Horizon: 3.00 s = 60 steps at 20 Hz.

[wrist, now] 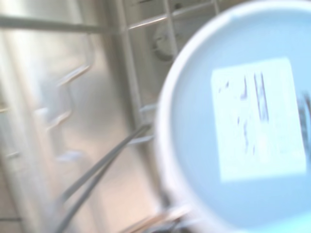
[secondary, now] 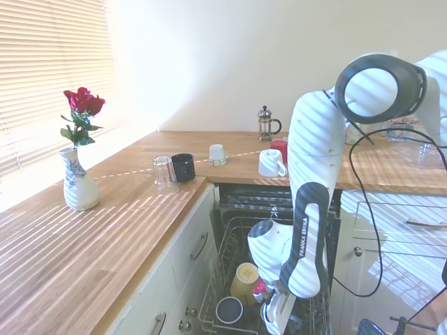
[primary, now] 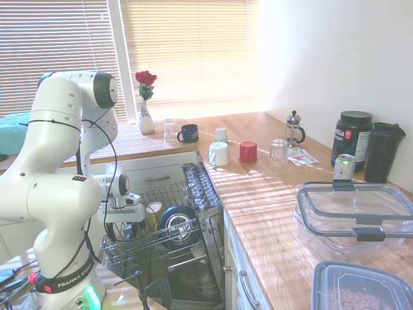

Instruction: Unload the mug from the dish rack

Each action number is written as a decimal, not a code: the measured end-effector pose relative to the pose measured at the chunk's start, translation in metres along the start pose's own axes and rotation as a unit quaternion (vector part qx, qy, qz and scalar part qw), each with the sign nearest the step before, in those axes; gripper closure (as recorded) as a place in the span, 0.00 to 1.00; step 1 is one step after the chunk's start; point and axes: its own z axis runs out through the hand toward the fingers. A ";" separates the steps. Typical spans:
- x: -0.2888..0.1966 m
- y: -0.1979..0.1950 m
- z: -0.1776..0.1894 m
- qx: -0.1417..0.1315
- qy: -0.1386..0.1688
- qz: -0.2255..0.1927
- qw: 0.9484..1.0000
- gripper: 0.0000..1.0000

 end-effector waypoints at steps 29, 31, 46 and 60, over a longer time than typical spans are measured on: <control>0.024 -0.005 0.010 -0.019 0.038 -0.050 0.998 1.00; 0.024 -0.005 0.010 -0.020 0.038 -0.051 0.998 1.00; 0.013 -0.007 -0.043 -0.005 0.057 -0.059 0.997 1.00; 0.084 0.146 -0.239 0.123 0.126 0.063 0.982 1.00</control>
